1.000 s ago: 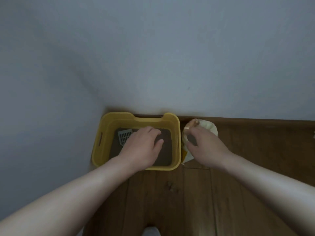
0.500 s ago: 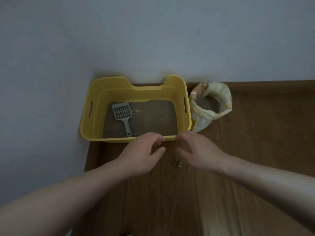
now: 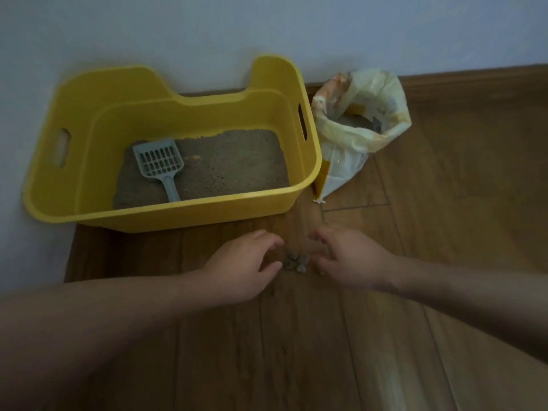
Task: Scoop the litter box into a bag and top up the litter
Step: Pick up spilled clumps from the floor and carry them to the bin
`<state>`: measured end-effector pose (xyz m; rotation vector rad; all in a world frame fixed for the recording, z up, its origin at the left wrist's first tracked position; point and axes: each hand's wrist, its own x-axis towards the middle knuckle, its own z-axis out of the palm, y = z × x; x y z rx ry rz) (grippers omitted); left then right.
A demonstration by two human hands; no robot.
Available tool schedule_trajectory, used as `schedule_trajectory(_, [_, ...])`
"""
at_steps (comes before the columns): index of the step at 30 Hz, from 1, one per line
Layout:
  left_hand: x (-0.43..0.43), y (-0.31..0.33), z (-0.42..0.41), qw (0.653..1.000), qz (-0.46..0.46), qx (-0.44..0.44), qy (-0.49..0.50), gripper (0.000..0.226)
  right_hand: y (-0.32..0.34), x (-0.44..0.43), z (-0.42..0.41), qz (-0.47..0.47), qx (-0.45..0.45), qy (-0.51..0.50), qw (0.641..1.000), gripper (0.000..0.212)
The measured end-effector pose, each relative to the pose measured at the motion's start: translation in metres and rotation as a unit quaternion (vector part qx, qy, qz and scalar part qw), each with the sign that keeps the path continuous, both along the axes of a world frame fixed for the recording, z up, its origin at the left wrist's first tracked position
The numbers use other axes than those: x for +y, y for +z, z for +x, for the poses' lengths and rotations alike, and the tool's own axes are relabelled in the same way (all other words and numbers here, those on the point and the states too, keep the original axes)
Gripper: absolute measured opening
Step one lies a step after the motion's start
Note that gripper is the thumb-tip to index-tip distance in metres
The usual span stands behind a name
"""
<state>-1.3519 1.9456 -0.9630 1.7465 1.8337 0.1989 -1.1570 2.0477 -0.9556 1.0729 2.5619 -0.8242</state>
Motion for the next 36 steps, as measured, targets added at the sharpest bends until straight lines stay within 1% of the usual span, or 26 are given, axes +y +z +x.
schedule_trajectory(5, [0.009,-0.035,0.010,1.000,0.013,-0.009,0.023,0.037,-0.028,-0.001,0.007,-0.010,0.003,-0.043,0.999,0.045])
schedule_trajectory(8, [0.022,-0.046,0.011,0.999,0.022,-0.011,0.032,0.033,-0.040,-0.005,0.009,-0.022,0.005,-0.052,0.998,0.042])
schedule_trajectory(11, [0.034,-0.054,0.009,1.000,0.012,-0.016,0.008,0.029,-0.050,-0.005,0.010,-0.027,0.005,-0.054,0.998,0.042])
schedule_trajectory(17, [0.045,-0.069,0.014,0.998,-0.009,-0.043,-0.036,0.033,-0.063,-0.007,0.013,-0.030,0.009,-0.074,0.997,0.046])
schedule_trajectory(20, [0.049,-0.073,0.019,0.998,-0.013,-0.043,-0.043,0.027,-0.069,-0.008,0.015,-0.029,0.010,-0.075,0.997,0.042])
schedule_trajectory(23, [0.051,-0.075,0.020,0.999,-0.010,-0.042,-0.031,0.022,-0.072,-0.008,0.016,-0.029,0.020,-0.085,0.996,0.036])
schedule_trajectory(26, [0.052,-0.075,0.019,0.999,-0.016,-0.040,-0.019,0.020,-0.073,-0.008,0.016,-0.033,0.029,-0.090,0.995,0.036])
schedule_trajectory(33, [0.047,-0.066,0.015,0.996,-0.006,-0.079,0.049,0.021,-0.069,-0.008,0.014,-0.046,0.050,-0.100,0.993,0.036])
schedule_trajectory(36, [0.044,-0.061,0.012,0.994,-0.005,-0.093,0.052,0.025,-0.066,-0.008,0.012,-0.043,0.060,-0.097,0.993,0.037])
